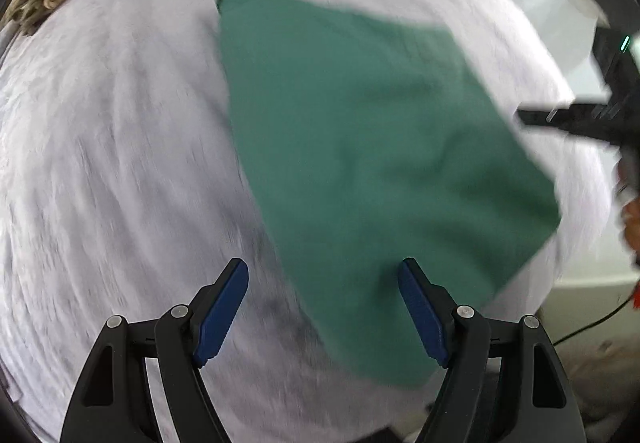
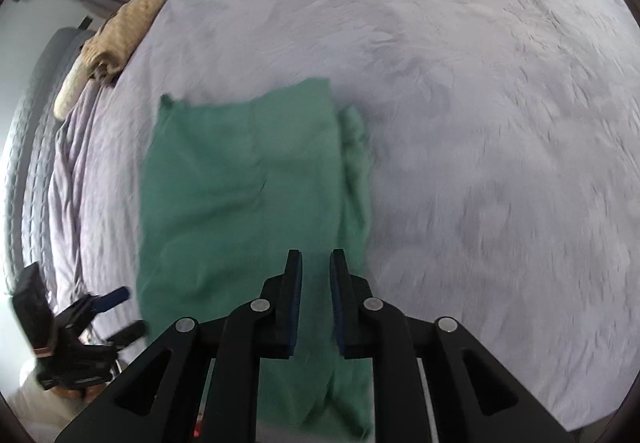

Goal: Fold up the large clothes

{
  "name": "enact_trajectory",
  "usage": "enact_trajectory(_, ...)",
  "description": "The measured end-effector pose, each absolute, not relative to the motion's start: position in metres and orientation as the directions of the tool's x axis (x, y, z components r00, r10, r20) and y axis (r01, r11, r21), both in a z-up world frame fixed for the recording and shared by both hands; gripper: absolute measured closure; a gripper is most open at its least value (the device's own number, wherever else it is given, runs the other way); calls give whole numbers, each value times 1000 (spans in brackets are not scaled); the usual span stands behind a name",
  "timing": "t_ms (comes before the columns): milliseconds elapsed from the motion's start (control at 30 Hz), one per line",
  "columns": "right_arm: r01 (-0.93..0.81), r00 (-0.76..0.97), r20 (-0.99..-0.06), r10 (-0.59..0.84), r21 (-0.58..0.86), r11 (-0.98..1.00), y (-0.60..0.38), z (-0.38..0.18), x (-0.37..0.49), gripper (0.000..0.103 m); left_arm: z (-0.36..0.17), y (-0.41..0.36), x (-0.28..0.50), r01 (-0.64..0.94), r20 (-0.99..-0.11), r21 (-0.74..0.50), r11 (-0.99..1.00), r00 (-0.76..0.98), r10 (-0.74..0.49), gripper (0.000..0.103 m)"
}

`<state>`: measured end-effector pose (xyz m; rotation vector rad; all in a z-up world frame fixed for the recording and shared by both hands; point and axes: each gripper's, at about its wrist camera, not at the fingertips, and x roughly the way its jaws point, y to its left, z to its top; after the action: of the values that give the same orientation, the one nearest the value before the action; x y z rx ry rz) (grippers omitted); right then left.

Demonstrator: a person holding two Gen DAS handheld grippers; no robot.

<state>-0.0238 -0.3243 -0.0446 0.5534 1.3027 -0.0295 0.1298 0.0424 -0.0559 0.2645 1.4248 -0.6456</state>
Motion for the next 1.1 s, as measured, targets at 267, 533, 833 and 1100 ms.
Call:
enact_trajectory(267,252,208,-920,332,378,891,-279,-36,-61,87,-71,54,109,498,-971,-199,844,19,-240,21)
enact_trajectory(533,352,77,-965,249,260,899,-293,-82,-84,90,-70,60,108,452,-974,-199,869,7,-227,20)
enact_trajectory(833,391,42,-970,240,237,889,-292,-101,-86,91,-70,58,107,418,-978,-194,887,-7,-211,20)
enact_trajectory(1100,394,22,-973,228,218,893,-287,-107,-85,91,-66,56,114,422,-982,-167,891,8,-188,20)
